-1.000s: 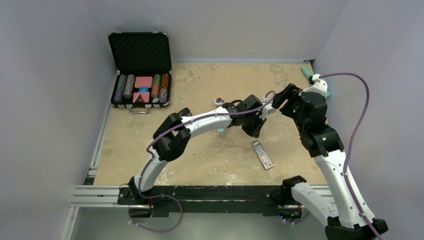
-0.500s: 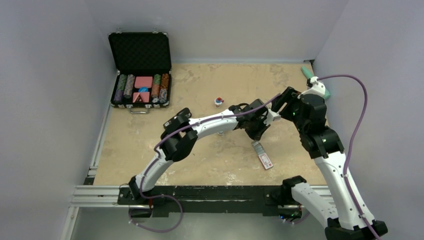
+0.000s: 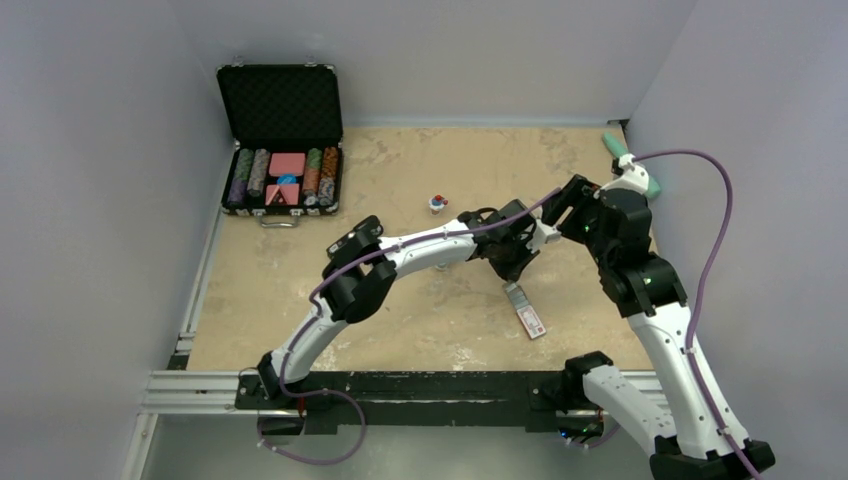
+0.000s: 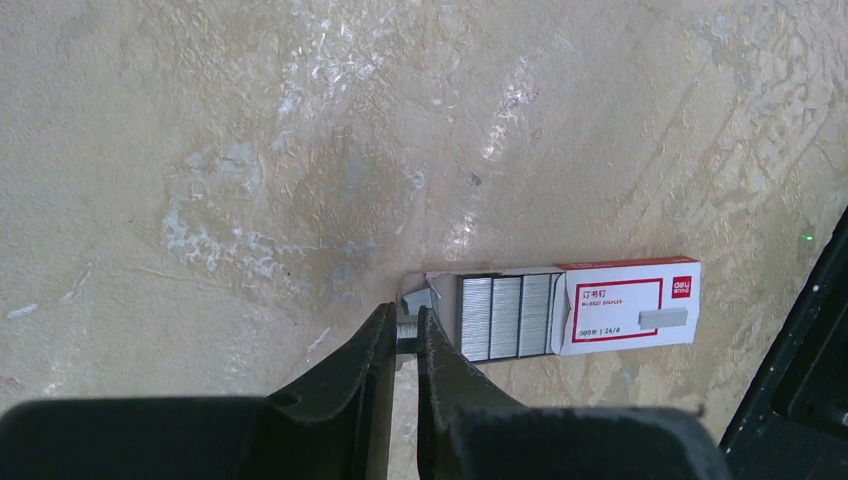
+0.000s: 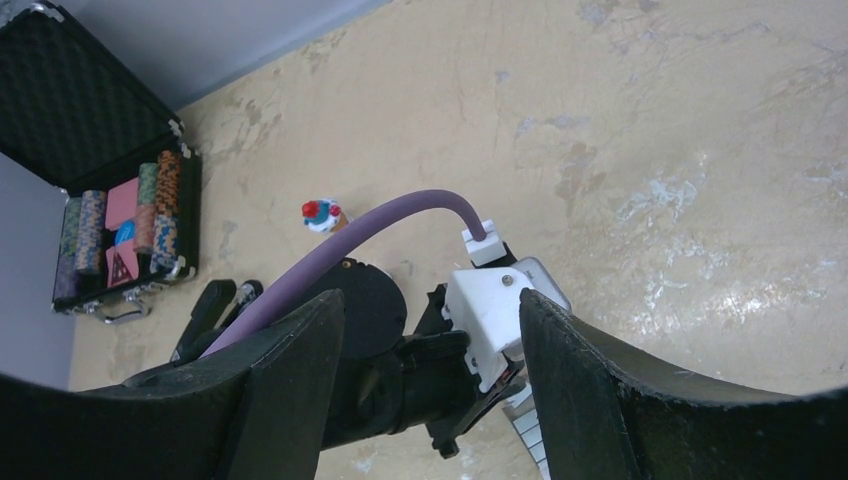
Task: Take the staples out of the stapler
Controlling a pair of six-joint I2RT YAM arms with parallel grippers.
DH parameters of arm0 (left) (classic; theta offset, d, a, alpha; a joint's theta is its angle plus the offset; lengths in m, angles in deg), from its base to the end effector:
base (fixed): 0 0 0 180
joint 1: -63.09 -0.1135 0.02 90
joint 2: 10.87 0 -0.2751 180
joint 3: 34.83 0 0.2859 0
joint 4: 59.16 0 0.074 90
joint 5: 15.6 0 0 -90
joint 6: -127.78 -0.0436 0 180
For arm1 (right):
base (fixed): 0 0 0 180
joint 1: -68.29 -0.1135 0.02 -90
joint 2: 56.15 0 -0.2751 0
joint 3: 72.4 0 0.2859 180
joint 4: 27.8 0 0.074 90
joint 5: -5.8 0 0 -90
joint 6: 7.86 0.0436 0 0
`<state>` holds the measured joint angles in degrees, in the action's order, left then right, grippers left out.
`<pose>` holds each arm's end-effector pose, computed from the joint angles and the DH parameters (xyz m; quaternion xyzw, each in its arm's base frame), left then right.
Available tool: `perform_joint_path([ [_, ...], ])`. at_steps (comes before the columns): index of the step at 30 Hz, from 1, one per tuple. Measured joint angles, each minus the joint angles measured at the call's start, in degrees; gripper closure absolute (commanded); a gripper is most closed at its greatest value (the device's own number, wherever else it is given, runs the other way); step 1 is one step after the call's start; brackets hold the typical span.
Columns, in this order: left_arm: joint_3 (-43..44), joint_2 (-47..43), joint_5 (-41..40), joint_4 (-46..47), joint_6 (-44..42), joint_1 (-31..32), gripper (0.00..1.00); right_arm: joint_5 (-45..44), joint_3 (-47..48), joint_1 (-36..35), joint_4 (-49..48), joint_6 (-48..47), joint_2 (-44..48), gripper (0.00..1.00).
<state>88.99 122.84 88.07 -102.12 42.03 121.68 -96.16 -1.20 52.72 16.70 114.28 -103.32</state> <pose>0.2841 -0.4850 0.1705 0.4635 0.8200 -0.2611 0.2111 0.1984 0.0459 0.3909 0.1765 0.7999 0.1511 0.5533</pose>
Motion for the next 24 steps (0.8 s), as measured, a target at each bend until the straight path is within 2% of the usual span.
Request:
perform_joint_path([
  [9,-1.4,0.0,0.1,0.9,0.0,0.4,0.8,0.2,-0.3,0.0,0.2,0.0,0.0,0.31],
  [16,-2.6,0.0,1.1,1.6,0.0,0.7,0.71,1.0,-0.5,0.0,0.3,0.2,0.0,0.31],
  [24,-3.7,0.0,1.1,2.2,0.0,0.8,0.7,1.1,-0.5,0.0,0.7,0.2,0.0,0.31],
])
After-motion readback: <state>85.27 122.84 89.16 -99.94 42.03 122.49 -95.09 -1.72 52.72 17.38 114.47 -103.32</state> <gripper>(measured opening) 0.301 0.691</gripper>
